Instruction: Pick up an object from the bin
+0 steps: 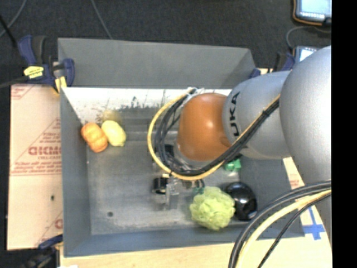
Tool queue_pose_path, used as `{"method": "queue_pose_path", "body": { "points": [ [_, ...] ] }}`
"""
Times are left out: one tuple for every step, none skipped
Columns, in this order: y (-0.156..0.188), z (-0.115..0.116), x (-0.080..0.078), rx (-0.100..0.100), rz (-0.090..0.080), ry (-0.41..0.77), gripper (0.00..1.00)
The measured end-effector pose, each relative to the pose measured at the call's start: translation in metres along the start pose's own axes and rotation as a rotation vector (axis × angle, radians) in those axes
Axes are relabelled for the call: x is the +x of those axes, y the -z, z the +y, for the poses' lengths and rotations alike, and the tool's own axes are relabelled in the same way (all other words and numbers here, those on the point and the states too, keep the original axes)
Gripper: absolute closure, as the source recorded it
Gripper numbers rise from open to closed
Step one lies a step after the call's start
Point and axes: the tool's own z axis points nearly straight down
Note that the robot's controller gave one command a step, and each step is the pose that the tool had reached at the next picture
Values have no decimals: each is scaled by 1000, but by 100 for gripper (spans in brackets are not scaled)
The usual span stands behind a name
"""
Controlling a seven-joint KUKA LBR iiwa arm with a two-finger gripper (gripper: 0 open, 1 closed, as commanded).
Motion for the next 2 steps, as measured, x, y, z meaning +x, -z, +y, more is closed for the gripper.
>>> {"method": "queue_pose_path", "body": {
  "points": [
    [7,-28,10,5,-8,19,100],
    [7,-28,10,5,-7,19,100]
  ]
}}
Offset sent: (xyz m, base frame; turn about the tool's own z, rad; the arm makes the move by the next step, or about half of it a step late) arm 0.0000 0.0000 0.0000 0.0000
